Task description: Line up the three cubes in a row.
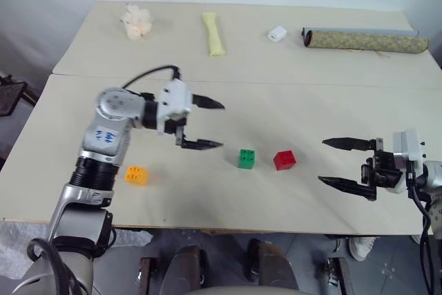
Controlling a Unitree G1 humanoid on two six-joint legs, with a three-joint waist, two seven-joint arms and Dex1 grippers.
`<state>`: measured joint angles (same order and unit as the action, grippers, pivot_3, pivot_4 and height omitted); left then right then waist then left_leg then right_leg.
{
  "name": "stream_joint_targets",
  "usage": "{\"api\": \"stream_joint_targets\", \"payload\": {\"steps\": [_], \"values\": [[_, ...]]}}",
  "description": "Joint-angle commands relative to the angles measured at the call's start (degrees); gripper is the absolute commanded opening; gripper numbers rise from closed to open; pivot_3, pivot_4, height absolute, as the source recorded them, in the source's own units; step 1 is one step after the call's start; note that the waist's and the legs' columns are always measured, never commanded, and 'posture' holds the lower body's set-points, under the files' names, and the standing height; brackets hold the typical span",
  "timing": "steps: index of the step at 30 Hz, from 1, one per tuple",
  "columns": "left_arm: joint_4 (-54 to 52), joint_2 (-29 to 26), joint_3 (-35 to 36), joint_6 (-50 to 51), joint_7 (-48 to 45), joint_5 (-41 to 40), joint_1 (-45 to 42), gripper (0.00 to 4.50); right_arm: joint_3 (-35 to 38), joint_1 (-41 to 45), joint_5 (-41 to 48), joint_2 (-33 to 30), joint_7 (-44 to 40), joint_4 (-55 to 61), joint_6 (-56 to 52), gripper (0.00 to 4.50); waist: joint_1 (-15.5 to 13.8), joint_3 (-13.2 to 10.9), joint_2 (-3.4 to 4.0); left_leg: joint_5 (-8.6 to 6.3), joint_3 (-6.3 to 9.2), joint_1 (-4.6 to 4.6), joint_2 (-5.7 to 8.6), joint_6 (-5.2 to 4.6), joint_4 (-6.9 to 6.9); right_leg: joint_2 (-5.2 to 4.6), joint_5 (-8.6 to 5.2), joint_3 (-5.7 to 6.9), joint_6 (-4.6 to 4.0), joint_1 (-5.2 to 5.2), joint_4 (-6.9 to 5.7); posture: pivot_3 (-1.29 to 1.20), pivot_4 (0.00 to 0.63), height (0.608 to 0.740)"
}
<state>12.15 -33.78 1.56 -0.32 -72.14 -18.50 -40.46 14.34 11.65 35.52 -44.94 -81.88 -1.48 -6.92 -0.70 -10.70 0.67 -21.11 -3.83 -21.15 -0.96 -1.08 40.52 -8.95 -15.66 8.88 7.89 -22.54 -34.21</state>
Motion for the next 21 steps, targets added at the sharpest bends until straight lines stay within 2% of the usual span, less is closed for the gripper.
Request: {"api": "stream_joint_targets", "payload": {"steps": [1,4,8,12,15,17,21], "values": [[-2.43,-7.37,10.1,-1.42,-0.1,-3.1,10.53,4.45,-2.24,2.47,1.45,1.43,-1.39,1.28,-0.78,4.5,0.92,0.01,0.02,0.0,0.0,0.03,-0.03,0.0,-0.03,0.04,-0.01,-0.01,-0.02,-0.01,0.03,0.0,0.15,0.74],[-3.67,-11.79,17.24,-0.88,1.07,-4.17,21.88,4.45,-4.38,4.65,1.32,2.99,-2.61,2.36,0.2,4.5,0.88,0.0,0.01,-0.01,0.0,0.04,-0.02,0.01,-0.23,0.04,-0.02,0.04,-0.04,-0.04,0.08,0.0,0.15,0.74],[-3.0,-14.0,29.24,0.13,2.51,-6.72,37.96,4.45,-7.65,6.97,2.39,4.56,-4.17,5.96,-1.0,4.5,0.69,-0.02,-0.03,-0.04,0.05,0.0,-0.01,0.05,-0.21,-0.03,-0.01,0.03,-0.02,-0.04,0.09,0.0,0.15,0.74],[-3.27,-14.19,33.91,0.8,2.64,-7.88,46.37,4.45,-9.48,8.2,2.78,5.03,-5.49,7.26,-1.26,4.5,-0.57,-0.02,-0.06,-0.05,0.11,0.02,0.03,0.06,-0.19,-0.07,-0.01,0.07,-0.02,0.02,0.1,0.0,0.15,0.74],[-4.75,-12.16,35.85,-1.16,2.75,-7.82,52.77,4.45,-10.76,9.59,3.21,5.72,-6.07,7.78,-1.28,4.5,-0.46,-0.02,-0.06,-0.08,0.09,0.05,0.04,0.06,-0.2,-0.1,-0.01,0.05,-0.02,0.01,0.09,0.0,0.15,0.74],[-8.37,-10.76,34.4,-2.28,2.26,-7.86,55.72,4.45,-10.9,9.97,3.27,5.58,-6.41,7.15,-1.3,4.5,-0.28,-0.02,-0.06,-0.11,0.04,0.08,0.04,0.07,-0.23,-0.09,-0.01,0.02,-0.02,-0.01,0.09,0.0,0.15,0.74],[-13.17,-9.19,29.91,-2.2,3.92,-8.05,53.87,4.45,-9.72,9.53,2.09,3.52,-7.39,3.92,-0.58,4.5,-0.89,0.02,-0.12,-0.11,0.05,0.05,0.04,0.08,-0.22,-0.08,-0.01,0.06,-0.02,0.0,0.08,0.0,0.15,0.74]]}}
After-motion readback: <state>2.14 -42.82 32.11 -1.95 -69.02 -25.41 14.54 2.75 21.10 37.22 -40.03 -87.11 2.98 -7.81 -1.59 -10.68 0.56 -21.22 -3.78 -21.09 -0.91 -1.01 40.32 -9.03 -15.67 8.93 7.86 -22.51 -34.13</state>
